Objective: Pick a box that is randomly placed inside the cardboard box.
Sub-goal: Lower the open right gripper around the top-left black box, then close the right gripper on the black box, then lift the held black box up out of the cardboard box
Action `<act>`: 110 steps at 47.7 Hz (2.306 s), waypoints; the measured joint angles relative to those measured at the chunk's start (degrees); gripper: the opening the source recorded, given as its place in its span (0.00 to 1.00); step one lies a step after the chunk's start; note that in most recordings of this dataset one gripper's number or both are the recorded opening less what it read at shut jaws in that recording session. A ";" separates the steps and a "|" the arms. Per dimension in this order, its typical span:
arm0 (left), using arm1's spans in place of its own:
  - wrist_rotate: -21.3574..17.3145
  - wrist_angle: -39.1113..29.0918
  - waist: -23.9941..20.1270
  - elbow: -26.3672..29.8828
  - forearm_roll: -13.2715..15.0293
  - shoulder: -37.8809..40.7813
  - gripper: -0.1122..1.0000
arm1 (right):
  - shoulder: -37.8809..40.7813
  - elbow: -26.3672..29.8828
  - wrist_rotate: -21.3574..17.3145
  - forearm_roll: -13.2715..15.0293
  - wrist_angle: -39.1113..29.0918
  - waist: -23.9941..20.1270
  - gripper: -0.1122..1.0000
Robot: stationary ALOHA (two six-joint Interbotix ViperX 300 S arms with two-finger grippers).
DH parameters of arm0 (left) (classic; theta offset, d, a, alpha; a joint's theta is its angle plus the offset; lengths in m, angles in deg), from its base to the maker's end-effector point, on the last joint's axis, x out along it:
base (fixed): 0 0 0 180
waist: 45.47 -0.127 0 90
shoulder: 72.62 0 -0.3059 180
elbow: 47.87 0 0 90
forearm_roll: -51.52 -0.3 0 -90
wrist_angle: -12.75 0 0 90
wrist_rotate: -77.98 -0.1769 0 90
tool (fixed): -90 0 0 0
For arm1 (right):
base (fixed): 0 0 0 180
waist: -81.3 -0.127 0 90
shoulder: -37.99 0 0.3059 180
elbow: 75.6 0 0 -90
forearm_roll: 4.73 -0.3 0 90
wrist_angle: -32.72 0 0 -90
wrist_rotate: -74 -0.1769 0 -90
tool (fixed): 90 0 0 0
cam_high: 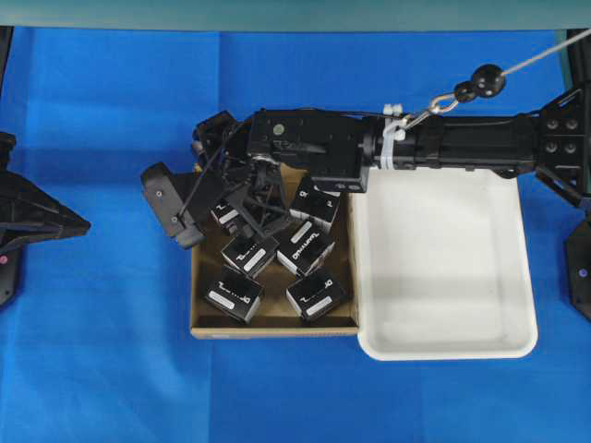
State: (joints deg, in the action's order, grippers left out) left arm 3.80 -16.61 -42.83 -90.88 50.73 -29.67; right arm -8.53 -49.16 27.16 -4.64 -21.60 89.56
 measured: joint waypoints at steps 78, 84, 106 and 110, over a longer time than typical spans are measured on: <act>0.00 0.00 0.00 0.00 0.00 -0.26 0.04 | 3.43 0.53 -0.35 -1.58 0.26 -0.18 0.94; 0.00 0.09 0.00 0.00 0.00 -0.26 0.04 | 3.08 0.53 -0.53 -1.58 -1.14 -0.26 0.76; 0.00 0.00 0.00 0.00 0.00 -0.26 0.04 | 1.41 0.53 -0.62 -1.58 -2.29 -0.88 0.68; 0.00 0.00 0.00 0.00 0.00 -0.26 0.04 | 0.70 0.62 -1.58 -1.49 -2.81 -0.88 0.68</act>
State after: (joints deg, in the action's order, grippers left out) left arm 3.80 -16.61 -42.83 -90.88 50.73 -29.93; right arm -7.83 -48.55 25.58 -6.13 -24.41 88.68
